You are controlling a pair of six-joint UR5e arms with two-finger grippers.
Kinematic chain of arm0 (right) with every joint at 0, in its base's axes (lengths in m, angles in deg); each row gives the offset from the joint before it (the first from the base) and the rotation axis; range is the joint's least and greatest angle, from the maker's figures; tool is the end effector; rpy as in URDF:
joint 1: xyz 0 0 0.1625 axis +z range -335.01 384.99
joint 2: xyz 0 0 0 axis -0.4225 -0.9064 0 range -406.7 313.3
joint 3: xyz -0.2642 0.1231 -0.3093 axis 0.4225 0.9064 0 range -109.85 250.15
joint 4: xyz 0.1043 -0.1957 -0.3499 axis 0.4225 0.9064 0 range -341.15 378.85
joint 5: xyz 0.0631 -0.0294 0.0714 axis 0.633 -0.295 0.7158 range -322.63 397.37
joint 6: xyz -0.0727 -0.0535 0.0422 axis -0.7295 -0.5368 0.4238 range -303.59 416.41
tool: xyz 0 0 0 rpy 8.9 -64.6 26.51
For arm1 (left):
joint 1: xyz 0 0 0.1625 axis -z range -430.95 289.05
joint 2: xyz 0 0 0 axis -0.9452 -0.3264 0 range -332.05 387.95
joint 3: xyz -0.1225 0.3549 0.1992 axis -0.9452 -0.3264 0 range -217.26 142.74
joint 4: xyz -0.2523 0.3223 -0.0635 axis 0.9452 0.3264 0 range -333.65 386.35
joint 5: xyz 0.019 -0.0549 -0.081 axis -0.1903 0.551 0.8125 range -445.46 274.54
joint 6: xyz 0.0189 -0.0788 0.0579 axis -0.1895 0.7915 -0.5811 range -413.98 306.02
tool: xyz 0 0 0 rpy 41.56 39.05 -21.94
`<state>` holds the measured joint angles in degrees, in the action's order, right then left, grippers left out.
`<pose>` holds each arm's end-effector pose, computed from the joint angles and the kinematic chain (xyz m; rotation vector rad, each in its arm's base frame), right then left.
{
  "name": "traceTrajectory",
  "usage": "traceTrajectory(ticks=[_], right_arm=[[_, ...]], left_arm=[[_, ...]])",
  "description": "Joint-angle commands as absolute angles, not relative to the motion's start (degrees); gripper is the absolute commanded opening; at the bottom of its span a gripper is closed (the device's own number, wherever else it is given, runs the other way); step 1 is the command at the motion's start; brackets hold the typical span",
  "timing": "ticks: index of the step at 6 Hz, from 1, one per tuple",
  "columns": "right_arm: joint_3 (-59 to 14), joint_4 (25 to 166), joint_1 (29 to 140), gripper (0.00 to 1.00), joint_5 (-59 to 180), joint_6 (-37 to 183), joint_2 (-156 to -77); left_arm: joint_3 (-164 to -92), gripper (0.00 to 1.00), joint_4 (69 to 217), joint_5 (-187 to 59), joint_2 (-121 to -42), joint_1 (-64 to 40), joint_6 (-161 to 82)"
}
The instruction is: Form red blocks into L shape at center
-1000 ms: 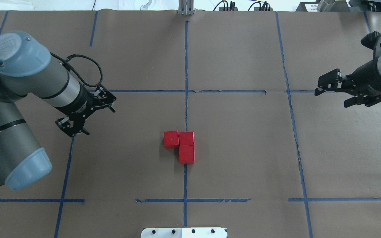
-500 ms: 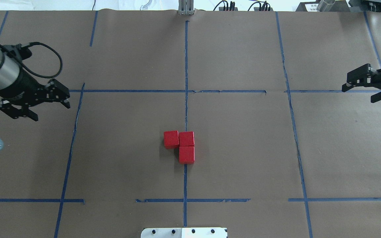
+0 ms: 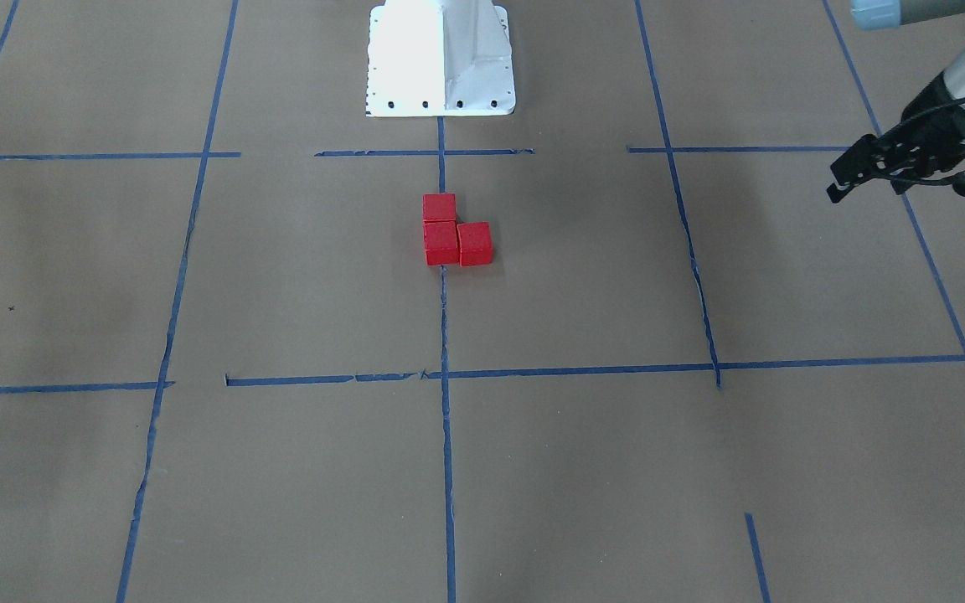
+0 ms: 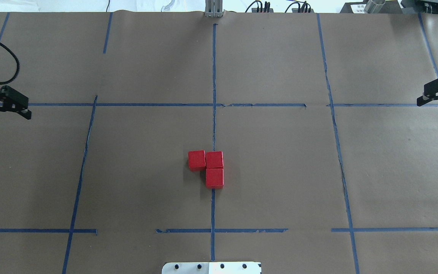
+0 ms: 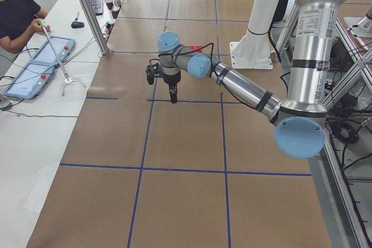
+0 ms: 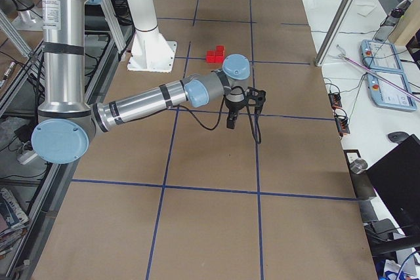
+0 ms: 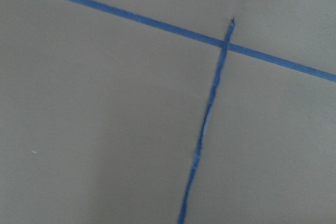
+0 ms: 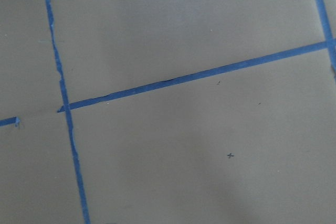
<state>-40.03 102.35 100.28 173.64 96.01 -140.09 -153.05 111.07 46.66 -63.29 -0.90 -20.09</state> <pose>-0.0598 -0.4693 0.4972 -0.0217 -0.8850 0.2414 0.1009 -0.4724 0.4409 -0.0056 0.8109 -0.0904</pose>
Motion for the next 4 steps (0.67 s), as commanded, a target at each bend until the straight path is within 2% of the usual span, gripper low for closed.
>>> traceTrajectory(ticks=[1,4], right_arm=[[-36.6,103.4,105.6,1.00,173.9,87.5,-141.3],[-36.5,112.3,109.7,1.00,173.8,72.7,-142.6]], left_arm=[[-147.9,1.00,111.2,46.9,-59.4,7.9,-40.3],[-134.9,1.00,111.2,49.1,-60.2,17.0,-59.1]])
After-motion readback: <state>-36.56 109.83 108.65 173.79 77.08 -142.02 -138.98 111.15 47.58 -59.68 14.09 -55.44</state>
